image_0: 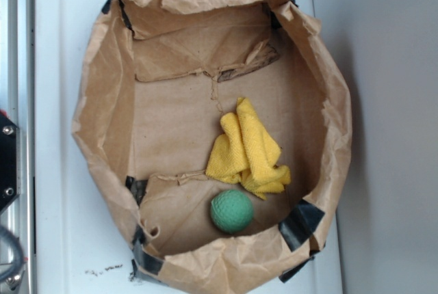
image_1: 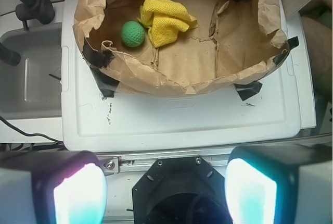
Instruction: Grab the green ball.
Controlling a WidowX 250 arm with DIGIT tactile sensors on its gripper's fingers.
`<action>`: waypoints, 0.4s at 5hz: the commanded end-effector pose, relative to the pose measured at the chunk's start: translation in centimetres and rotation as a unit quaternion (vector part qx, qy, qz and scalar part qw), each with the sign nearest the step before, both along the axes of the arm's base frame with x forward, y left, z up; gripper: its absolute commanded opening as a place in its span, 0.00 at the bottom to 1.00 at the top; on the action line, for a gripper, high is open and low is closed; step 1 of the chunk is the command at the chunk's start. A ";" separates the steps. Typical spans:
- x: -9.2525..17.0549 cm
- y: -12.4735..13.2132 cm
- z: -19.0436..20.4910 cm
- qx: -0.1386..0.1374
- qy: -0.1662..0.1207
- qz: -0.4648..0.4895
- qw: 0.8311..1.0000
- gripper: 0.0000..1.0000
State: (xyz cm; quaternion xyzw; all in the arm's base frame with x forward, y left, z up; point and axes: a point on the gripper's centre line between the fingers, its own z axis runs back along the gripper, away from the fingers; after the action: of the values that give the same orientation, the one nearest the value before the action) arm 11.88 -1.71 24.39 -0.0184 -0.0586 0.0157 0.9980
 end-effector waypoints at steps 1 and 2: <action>0.0 0.0 0.0 0.000 0.000 0.000 1.000 1.00; 3.9 0.5 -0.2 0.046 -0.014 -0.008 0.999 1.00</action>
State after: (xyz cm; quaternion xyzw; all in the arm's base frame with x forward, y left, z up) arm 15.60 -0.90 23.09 0.0264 -0.0506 0.0091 0.9983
